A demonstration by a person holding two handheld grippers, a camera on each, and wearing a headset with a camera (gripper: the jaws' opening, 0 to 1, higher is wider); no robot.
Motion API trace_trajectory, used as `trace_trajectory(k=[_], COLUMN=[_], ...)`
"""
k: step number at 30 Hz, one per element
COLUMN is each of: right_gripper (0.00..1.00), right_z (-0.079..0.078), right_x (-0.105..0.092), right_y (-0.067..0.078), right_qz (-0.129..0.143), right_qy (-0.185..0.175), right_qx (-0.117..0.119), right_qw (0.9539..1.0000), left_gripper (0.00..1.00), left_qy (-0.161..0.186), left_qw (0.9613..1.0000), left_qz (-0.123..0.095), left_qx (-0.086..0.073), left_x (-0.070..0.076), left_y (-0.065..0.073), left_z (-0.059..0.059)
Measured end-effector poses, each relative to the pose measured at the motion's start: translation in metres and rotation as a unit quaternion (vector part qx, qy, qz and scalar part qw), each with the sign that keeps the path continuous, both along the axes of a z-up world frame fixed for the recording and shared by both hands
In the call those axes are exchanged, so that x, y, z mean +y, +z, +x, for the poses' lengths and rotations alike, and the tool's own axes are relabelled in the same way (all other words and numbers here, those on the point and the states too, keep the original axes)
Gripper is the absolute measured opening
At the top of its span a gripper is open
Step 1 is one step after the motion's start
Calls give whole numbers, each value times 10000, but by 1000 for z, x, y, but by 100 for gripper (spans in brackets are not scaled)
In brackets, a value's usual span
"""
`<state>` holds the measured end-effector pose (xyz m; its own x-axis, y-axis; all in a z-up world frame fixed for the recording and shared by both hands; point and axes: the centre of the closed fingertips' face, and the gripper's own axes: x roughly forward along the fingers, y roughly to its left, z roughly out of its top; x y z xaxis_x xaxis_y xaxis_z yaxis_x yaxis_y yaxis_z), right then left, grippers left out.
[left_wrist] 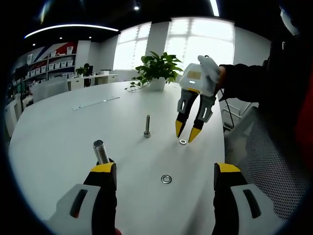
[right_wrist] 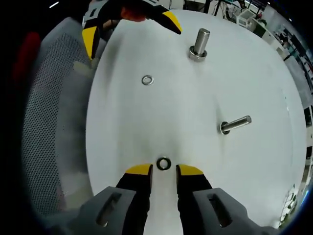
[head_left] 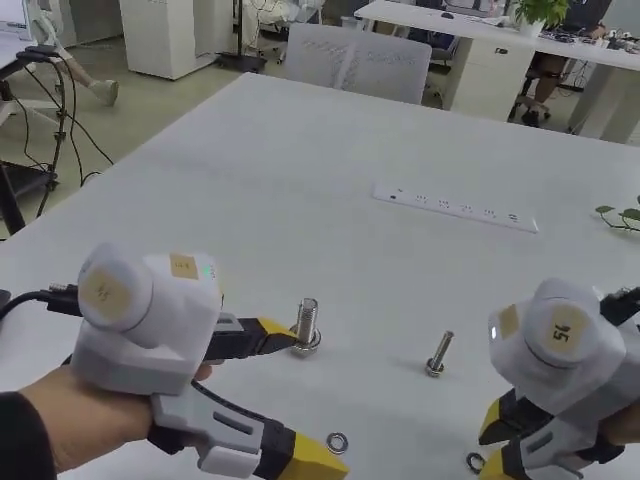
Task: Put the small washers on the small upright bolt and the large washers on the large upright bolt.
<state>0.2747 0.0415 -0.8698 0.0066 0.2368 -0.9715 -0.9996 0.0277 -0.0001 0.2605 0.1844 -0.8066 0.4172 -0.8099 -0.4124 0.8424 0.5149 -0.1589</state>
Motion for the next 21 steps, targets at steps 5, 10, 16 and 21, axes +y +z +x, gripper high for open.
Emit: trace_trajectory(k=[5, 10, 16, 21], right_gripper=[21, 19, 19, 17], right_z=[-2, -2, -1, -1], right_x=[2, 2, 2, 2], right_y=[-1, -3, -4, -4], right_qz=[7, -22, -97, -127], right_qy=[37, 84, 156, 187], right_qx=[24, 7, -74, -110], right_qw=[10000, 10000, 9998, 9997], left_gripper=[81, 81, 81, 81], left_qy=[-3, -7, -31, -39], left_qw=[10000, 10000, 10000, 10000], left_qz=[-6, -10, -6, -11], left_qx=[9, 16, 37, 41], left_x=[0, 1, 0, -1], left_y=[0, 0, -1, -1], left_z=[0, 0, -1, -1])
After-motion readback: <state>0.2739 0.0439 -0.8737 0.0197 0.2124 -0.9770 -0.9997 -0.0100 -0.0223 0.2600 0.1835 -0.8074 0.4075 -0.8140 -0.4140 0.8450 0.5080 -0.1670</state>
